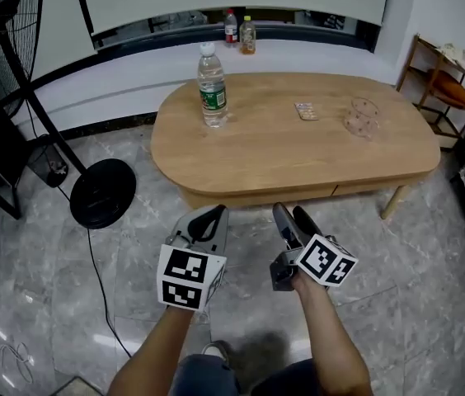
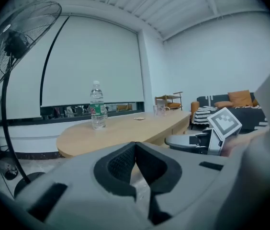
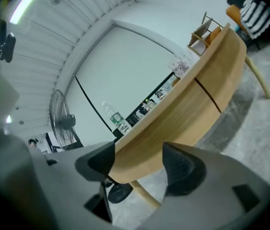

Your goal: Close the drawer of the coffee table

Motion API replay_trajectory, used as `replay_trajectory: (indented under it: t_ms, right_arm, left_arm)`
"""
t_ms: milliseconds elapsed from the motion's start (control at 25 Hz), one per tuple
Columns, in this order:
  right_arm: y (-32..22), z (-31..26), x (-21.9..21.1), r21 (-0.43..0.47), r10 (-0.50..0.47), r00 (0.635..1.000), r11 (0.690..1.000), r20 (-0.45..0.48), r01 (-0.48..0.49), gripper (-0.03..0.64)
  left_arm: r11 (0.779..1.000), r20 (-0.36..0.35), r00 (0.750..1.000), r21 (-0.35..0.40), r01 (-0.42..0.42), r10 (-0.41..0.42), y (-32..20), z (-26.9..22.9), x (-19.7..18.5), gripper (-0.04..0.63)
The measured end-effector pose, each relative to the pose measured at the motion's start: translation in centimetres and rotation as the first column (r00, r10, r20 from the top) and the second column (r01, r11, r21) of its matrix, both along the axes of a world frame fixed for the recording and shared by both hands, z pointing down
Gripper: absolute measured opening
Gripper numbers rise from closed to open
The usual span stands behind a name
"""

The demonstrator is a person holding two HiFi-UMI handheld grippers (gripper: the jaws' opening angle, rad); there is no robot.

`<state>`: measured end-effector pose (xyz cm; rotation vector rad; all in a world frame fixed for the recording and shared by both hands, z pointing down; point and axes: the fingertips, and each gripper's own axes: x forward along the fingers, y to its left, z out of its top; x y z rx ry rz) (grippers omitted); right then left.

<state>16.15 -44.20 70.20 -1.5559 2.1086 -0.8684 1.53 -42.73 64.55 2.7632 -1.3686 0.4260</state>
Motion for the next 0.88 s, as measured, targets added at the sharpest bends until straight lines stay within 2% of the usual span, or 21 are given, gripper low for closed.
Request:
replay_trajectory:
  t_ms: [160,320,600,880]
  right_arm:
    - [1.4,-5.8,0.0,-0.042,-0.026,0.998,0.999,-0.064,0.023,0.271]
    - [2.4,-14.2,-0.3,-0.075,-0.073,0.981,0.995,-0.181,0.061,0.261]
    - [2.5,-31.6,-3.2,-0.064,-0.124,0.910,0.992,-0.395,0.107,0.197]
    - [1.7,-45.8,-6.6,-0.023,-0.136,0.850,0.989,-0.509,0.144,0.113]
  left_arm:
    - [0.999,0.022,1.000,-0.034,0.018,-0.017,0.3,-5.7,-1.2,0.002]
    - [0.998,0.025,1.000,-0.062,0.014,-0.013,1.0,-13.4,-1.5,0.002]
    - [0.997,0.041,0.999,-0.071,0.011,-0.008,1.0,-28.7,-4.1,0.002]
    - [0.997,0.054,0.997,-0.061,-0.043,0.047,1.0,-41.3,-6.2,0.002]
